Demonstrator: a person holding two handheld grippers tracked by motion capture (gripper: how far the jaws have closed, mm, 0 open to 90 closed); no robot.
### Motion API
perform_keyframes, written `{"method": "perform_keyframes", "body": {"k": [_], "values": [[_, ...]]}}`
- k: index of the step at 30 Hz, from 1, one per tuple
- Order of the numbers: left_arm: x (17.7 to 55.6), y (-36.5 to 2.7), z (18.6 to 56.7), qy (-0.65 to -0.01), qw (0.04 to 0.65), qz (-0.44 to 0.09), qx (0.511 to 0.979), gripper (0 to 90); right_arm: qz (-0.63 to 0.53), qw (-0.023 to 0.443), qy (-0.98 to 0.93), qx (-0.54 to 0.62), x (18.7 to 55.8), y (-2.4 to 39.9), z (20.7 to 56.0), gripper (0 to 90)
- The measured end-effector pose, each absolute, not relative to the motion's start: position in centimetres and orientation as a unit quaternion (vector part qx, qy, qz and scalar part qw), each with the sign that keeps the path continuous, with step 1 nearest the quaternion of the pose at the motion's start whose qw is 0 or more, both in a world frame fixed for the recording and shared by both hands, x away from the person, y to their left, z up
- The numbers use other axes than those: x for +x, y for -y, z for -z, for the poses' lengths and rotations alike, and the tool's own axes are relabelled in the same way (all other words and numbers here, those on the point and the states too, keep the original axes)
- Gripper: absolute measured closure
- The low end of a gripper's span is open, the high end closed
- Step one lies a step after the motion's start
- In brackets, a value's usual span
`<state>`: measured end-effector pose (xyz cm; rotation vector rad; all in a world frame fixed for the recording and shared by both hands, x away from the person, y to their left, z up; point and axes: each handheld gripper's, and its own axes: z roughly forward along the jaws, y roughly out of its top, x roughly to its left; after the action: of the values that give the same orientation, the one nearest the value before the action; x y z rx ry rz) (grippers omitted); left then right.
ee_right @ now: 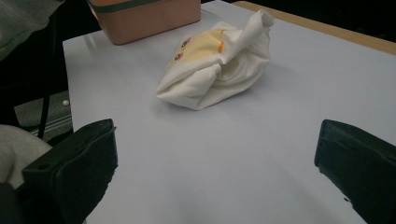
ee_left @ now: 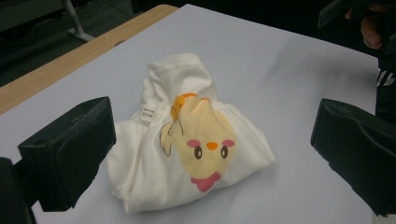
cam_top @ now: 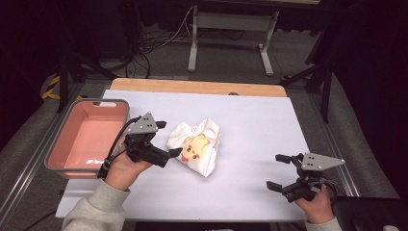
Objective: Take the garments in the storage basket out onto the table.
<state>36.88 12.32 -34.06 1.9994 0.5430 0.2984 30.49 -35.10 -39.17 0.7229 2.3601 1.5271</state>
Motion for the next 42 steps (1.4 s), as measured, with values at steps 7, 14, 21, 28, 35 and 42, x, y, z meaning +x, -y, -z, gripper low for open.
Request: {"method": "perform_keyframes", "body": {"k": [7,14,21,28,35,42], "values": [[36.3,-13.9,34.7,-0.226,0.505,-0.124,0.824,1.0,-0.524,0.120,-0.807,0.245,30.5,34.8,39.3,0.0],[35.8,-15.6,35.7,-0.234,0.517,-0.125,0.814,1.2,-0.526,0.122,-0.805,0.245,30.4,34.9,39.4,0.0],[35.3,-17.0,36.7,-0.243,0.527,-0.125,0.805,1.2,-0.527,0.123,-0.805,0.245,30.4,34.9,39.5,0.0],[35.1,-18.3,38.0,-0.263,0.533,-0.124,0.794,1.2,-0.531,0.122,-0.803,0.241,30.4,34.9,39.6,0.0],[34.8,-19.3,38.9,-0.284,0.540,-0.128,0.782,1.3,-0.532,0.122,-0.803,0.240,30.4,34.9,39.8,0.0],[34.6,-19.9,39.7,-0.300,0.540,-0.129,0.776,1.8,-0.530,0.118,-0.804,0.242,30.5,34.9,40.2,0.0]]}}
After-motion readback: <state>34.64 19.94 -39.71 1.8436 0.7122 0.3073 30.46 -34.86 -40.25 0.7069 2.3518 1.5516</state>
